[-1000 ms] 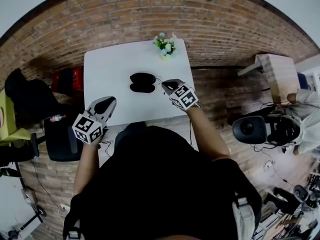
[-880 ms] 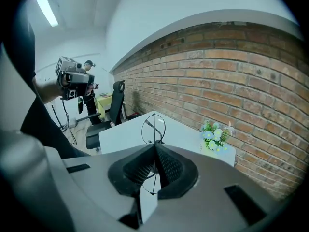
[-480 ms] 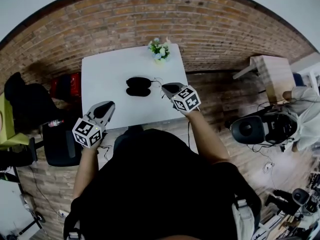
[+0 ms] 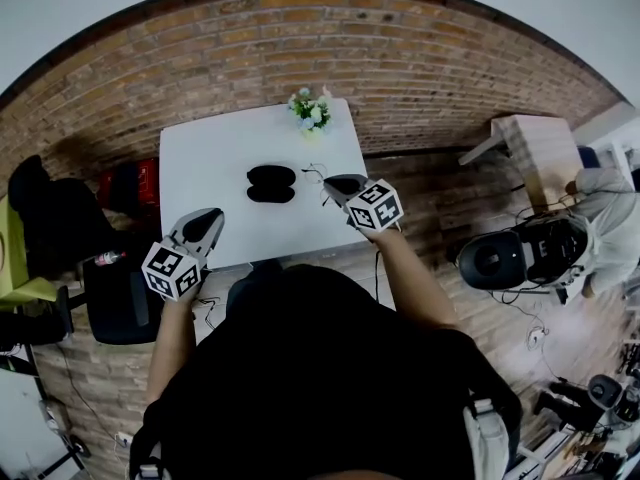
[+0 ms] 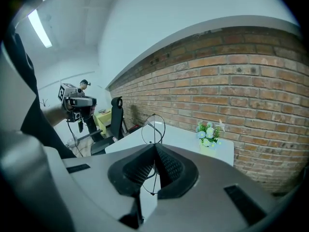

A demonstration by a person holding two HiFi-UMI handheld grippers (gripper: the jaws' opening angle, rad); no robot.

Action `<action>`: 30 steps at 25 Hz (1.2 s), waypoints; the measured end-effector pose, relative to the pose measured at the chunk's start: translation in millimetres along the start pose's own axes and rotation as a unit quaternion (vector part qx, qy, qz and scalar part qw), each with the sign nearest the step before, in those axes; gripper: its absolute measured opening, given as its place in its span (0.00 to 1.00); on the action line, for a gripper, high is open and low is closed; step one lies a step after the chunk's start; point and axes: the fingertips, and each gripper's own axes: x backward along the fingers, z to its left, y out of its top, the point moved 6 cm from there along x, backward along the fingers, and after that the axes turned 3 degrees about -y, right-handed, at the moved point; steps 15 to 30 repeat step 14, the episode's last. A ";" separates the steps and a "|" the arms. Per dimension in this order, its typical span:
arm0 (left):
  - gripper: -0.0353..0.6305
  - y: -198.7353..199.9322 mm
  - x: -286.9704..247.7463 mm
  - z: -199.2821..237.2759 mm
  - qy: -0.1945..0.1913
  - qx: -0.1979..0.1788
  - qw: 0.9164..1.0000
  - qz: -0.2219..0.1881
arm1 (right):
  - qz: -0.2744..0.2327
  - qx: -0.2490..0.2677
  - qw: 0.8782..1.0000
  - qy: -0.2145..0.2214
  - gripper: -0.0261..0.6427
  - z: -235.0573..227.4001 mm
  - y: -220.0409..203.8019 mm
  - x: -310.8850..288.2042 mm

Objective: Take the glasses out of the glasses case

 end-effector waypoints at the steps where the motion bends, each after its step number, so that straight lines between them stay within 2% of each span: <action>1: 0.10 -0.8 0.5 -0.1 0.001 0.001 1.000 0.000 | -0.002 -0.005 1.000 0.002 0.07 0.9 -0.9 1.1; 14: 0.10 8.6 -6.9 -0.3 0.006 0.000 1.000 -0.004 | -0.015 -0.045 0.999 0.009 0.07 -10.8 -5.6 16.8; 30: 0.10 8.6 -6.9 -0.3 0.006 0.000 1.000 -0.004 | -0.015 -0.045 0.999 0.009 0.07 -10.8 -5.6 16.8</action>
